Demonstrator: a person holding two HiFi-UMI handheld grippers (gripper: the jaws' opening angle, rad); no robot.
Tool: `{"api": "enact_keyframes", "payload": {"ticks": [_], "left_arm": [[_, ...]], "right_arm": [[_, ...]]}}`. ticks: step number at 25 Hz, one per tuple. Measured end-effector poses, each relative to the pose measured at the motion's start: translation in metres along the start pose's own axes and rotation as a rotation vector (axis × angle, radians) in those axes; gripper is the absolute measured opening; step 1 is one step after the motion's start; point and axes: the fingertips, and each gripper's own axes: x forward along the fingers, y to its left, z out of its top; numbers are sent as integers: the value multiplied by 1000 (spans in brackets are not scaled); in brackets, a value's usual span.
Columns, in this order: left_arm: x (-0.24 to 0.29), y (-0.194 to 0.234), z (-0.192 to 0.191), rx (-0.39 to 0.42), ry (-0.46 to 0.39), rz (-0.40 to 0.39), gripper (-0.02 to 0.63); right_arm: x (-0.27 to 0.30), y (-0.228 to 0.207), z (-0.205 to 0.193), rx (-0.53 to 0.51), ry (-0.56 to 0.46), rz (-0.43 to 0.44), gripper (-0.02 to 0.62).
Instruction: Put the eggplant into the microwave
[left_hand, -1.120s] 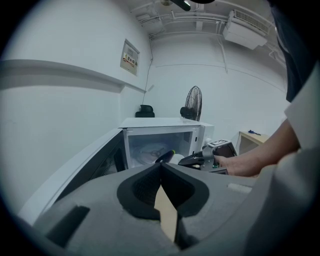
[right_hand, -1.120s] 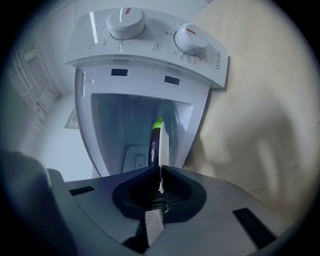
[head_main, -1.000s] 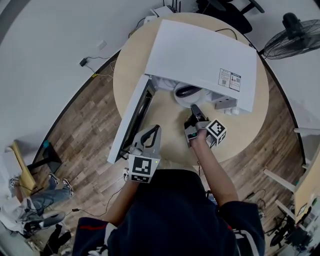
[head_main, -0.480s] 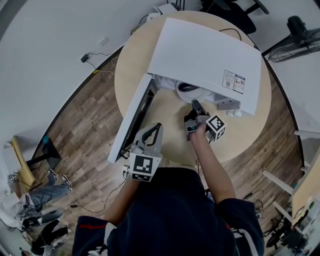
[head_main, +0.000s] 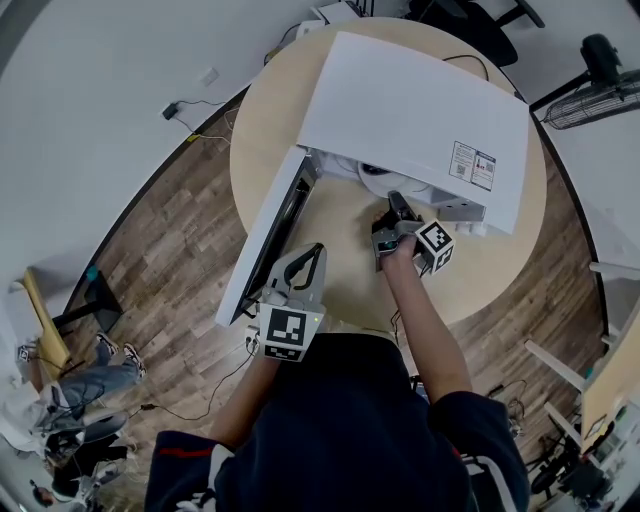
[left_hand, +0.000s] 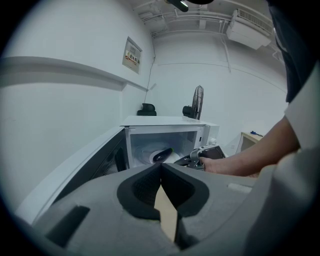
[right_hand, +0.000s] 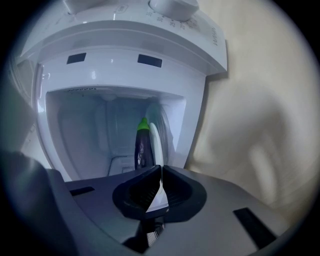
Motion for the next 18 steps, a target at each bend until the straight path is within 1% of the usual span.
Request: {"api": "enact_keyframes", "payload": {"ticks": [7,8,9,13,18], "left_arm": [[3,-3,0,1,4,-9,17],[3,-2,-1,3,4,-7,17],[3,-1,0,5,3,-6,17],[3,4,2,15,-2,-6,17],[4,5,4,20,-9,-8,17]], "right_arm": [[0,4,2,10,6,31,20],[0,4,2,6,13,32,32],[-1,6,1,-7,18,34,59],[-12,15,-4,-138,40,26,78],[-23,15,-13,-326,100,-26,77]]}}
